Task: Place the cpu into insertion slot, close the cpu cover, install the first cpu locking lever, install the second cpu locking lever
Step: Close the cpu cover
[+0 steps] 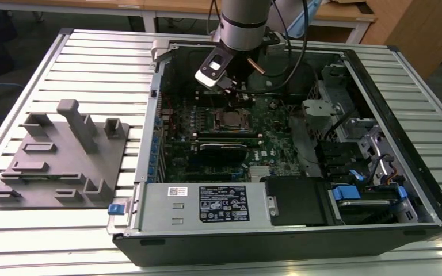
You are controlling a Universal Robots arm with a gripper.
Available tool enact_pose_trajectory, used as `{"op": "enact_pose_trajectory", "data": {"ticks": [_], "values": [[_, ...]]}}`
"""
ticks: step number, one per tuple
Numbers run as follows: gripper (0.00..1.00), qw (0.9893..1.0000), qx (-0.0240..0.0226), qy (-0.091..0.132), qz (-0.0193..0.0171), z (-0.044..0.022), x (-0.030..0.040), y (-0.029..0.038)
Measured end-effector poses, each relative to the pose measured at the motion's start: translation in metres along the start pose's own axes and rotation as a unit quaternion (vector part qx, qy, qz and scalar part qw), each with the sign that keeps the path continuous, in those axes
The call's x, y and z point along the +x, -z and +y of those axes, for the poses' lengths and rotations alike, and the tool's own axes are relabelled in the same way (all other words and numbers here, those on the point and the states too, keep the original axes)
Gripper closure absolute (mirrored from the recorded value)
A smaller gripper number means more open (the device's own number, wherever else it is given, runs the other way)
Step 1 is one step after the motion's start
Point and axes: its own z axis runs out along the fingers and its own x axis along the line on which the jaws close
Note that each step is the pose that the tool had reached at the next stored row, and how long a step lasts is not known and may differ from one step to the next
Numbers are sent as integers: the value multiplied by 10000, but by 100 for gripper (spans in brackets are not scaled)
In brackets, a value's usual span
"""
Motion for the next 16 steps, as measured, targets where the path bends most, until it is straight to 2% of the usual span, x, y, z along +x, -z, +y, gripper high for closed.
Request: {"op": "enact_pose_trajectory", "data": {"ticks": [16], "values": [[90, 10000, 1, 60, 0, 0, 0, 0]]}}
